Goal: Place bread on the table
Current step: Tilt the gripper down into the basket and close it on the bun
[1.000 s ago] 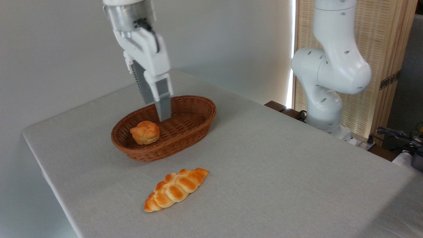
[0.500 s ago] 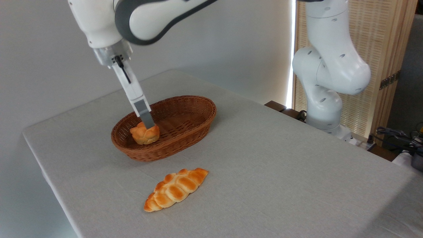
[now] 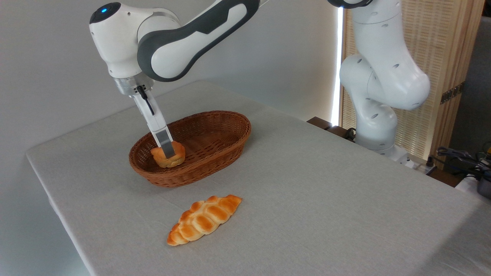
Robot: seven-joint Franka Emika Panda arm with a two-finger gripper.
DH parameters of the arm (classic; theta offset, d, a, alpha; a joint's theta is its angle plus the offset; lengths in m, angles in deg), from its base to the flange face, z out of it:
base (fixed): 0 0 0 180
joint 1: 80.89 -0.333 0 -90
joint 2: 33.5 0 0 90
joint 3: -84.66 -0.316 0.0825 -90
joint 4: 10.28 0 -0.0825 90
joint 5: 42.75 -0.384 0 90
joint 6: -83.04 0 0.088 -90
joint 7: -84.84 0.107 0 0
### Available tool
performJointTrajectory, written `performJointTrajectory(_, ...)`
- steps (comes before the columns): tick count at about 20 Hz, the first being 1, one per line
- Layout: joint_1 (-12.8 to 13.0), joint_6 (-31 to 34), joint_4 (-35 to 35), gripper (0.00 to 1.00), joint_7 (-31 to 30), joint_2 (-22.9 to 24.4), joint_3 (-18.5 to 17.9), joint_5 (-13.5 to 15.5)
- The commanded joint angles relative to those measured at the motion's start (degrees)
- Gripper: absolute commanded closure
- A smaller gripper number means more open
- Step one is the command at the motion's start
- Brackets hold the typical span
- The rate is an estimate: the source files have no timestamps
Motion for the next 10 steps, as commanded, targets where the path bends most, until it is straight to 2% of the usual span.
performJointTrajectory(1, -0.1, -1.5, -1.4, 0.0, -0.8, 0.1, 0.2, 0.7)
performJointTrajectory(8, 0.0, -3.4, -3.2, 0.0, -0.8, -0.1, 0.3, 0.3)
performJointTrajectory(9, 0.0, -3.4, -3.2, 0.08, -0.8, -0.1, 0.3, 0.3)
performJointTrajectory(10, 0.0, -3.4, -3.3, 0.2, -0.8, -0.1, 0.3, 0.3)
